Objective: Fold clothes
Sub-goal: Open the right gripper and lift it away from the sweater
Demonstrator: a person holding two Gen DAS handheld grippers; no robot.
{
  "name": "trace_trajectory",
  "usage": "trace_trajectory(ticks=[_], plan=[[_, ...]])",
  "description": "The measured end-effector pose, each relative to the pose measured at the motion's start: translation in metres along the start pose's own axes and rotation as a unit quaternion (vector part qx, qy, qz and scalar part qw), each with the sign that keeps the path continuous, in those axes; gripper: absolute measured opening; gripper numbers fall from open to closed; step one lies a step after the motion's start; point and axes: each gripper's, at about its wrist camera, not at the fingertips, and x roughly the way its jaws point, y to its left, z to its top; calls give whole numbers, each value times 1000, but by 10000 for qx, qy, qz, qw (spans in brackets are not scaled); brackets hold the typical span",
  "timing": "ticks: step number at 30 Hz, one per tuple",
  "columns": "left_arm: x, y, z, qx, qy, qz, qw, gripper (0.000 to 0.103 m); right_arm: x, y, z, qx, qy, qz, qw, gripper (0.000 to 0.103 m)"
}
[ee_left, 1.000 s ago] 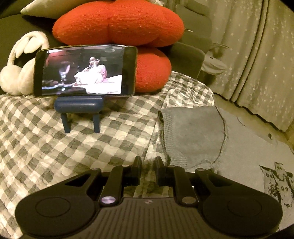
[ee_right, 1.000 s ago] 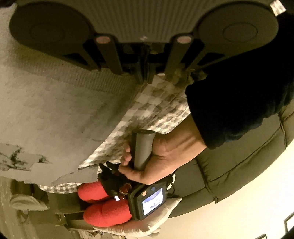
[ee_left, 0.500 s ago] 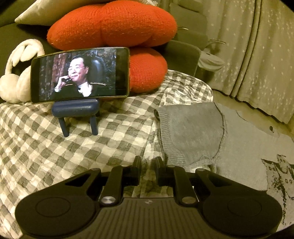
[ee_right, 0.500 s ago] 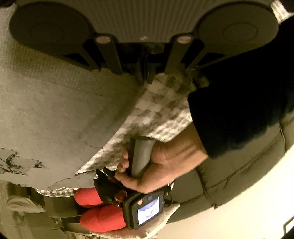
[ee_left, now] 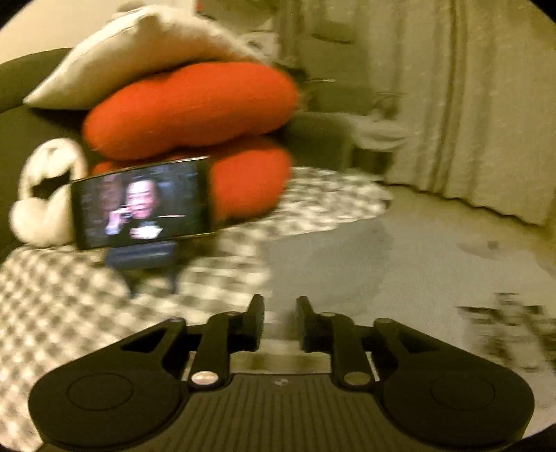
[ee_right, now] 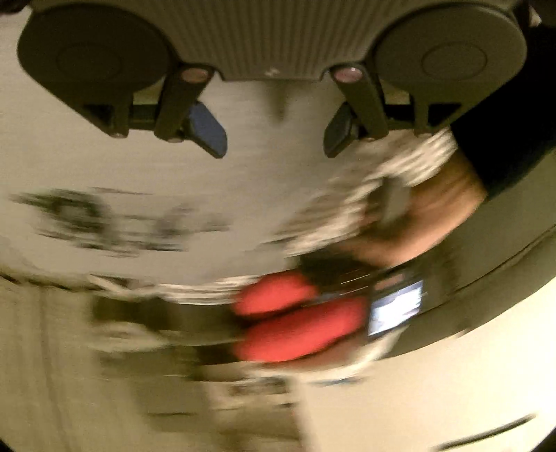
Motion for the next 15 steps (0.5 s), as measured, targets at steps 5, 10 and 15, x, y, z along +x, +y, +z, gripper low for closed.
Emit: trace_trajectory(ticks=[5, 10, 15], plan=[[4, -22, -11, -133, 530, -520, 9971, 20, -15, -77, 14, 562, 222, -1269, 9901, 56], [-3, -22, -21, -341, 625, -626, 9955, 20, -21, -134, 19, 721, 624, -2046, 9742, 47], [1, -21, -34, -272, 725, -483, 9958, 20, -26, -164, -1, 985, 784, -2510, 9598, 35]])
